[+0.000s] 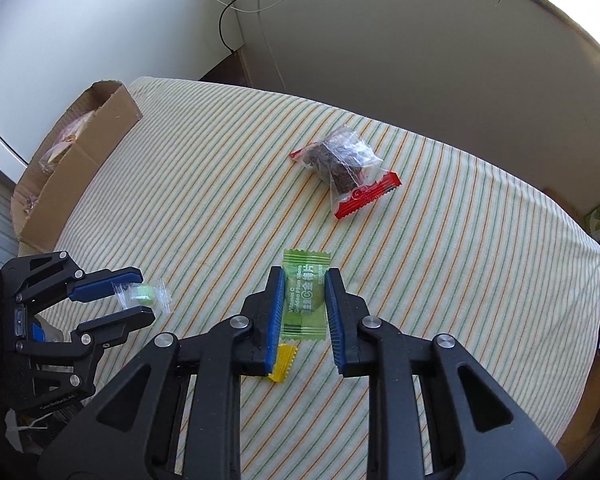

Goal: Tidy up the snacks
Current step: 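Carry both candies into the box and open both tools, then grasp the red-sealed pastry bag with the right tool while the left tool grasps the yellow candy, then carry both items into the box and open both tools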

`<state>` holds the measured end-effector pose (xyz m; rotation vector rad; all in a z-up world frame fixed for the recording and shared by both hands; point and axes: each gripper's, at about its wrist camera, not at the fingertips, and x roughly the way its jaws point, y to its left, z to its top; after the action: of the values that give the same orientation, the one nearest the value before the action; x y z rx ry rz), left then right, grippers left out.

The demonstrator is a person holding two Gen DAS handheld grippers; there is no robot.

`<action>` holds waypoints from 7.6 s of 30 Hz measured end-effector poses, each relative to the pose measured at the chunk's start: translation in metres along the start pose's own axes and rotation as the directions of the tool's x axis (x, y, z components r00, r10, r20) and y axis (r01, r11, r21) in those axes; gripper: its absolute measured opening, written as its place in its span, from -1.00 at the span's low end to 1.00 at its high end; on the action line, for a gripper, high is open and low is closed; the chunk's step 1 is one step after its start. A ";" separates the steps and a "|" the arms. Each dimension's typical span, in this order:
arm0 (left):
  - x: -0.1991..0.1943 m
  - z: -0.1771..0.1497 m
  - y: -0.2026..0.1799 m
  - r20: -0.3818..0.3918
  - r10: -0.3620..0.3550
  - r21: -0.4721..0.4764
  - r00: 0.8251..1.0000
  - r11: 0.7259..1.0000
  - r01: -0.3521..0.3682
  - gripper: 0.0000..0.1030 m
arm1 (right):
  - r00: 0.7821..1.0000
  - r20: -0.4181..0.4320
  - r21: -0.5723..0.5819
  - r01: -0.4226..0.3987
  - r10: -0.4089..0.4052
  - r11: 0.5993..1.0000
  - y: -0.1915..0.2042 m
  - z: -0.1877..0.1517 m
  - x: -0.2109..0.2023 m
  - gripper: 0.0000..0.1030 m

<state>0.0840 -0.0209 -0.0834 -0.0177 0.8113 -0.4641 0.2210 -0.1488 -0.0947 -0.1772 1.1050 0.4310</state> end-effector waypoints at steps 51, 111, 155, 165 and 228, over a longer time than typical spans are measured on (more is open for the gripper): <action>-0.144 -0.043 0.200 0.046 0.427 -0.233 0.903 0.883 -0.406 -0.50 | 0.954 0.004 -0.366 -0.279 0.301 0.888 0.311 0.104 0.028 -0.54; 0.102 0.023 -0.069 -0.257 -0.114 0.297 0.960 0.935 0.191 -0.27 | 0.997 -0.031 -0.281 -0.070 0.064 0.957 -0.024 0.088 0.065 0.49; 0.031 -0.006 -0.034 -0.111 -0.005 0.203 0.994 0.979 0.028 -0.55 | 0.997 -0.020 -0.220 0.066 -0.072 0.973 0.001 0.034 0.034 -0.23; -0.026 0.001 0.000 -0.002 0.074 0.150 0.997 0.986 -0.073 -0.55 | 0.998 0.021 -0.215 0.067 -0.064 0.974 0.023 0.030 -0.002 -0.23; -0.155 -0.041 0.203 0.095 0.483 -0.174 0.870 0.869 -0.463 -0.23 | 0.977 0.060 -0.441 -0.156 0.202 0.884 0.313 0.113 0.021 0.08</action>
<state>0.0432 0.2314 -0.0426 0.0151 0.6830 0.0663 0.1901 0.1784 -0.0402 -0.4434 0.9112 0.8459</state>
